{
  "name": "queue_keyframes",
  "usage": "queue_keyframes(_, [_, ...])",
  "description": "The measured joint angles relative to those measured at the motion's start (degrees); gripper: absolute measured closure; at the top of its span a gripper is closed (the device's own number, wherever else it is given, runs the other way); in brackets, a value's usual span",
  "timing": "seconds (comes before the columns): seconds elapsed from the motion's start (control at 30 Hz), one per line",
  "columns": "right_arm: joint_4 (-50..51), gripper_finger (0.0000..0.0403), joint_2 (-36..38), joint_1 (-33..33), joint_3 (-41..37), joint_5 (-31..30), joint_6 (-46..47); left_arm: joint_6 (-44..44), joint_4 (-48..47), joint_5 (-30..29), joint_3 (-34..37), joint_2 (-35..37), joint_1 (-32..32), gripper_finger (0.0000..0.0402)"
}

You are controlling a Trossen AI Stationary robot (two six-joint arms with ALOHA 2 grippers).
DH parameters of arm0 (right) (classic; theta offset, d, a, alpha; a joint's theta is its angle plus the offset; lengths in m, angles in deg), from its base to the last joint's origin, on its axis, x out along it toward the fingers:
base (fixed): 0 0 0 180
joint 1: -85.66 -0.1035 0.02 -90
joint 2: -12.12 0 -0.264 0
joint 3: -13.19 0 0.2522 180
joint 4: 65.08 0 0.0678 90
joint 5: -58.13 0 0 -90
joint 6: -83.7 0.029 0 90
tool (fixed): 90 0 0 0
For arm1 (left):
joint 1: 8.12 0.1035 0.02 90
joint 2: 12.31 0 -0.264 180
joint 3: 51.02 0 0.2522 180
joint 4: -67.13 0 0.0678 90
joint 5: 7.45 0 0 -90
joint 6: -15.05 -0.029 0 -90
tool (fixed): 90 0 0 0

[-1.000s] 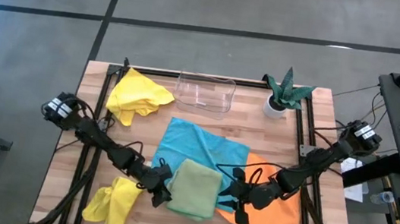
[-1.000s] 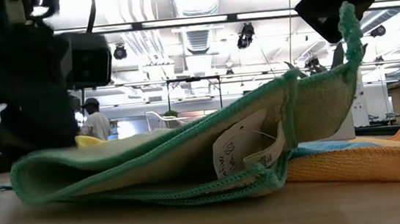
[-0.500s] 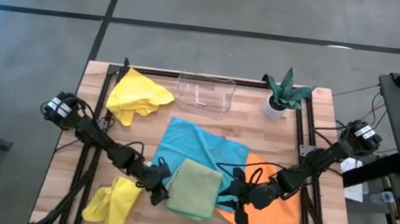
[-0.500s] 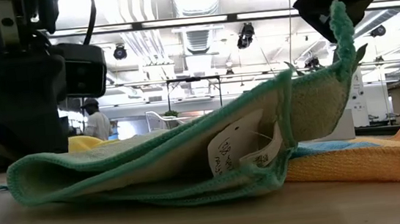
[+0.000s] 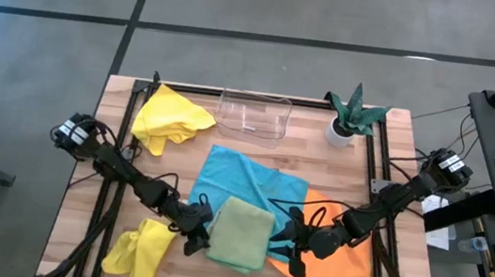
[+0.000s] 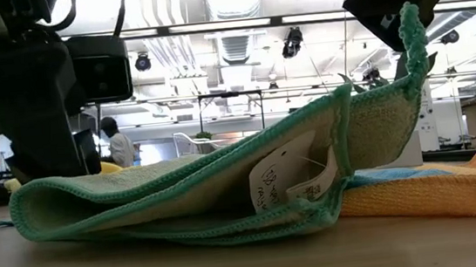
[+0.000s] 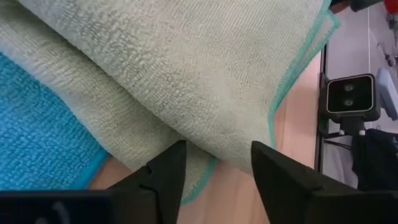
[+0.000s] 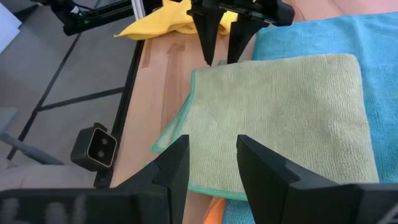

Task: Fold microfiber towels
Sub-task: Fold the green towel

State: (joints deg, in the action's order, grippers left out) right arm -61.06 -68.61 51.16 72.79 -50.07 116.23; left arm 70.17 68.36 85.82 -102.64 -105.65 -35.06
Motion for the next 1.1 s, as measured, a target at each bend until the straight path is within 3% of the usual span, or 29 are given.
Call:
queue_keyframes(0.27, [-0.02,0.0277,0.00,0.00,0.00,0.00,0.48,0.70,-0.02,-0.40,0.07,0.00,1.37,0.0184])
queue_keyframes(1.1, [-0.02,0.0277,0.00,0.02,0.00,-0.02,-1.09,1.64,2.05,-3.39,0.12,-0.33,1.72,0.0182])
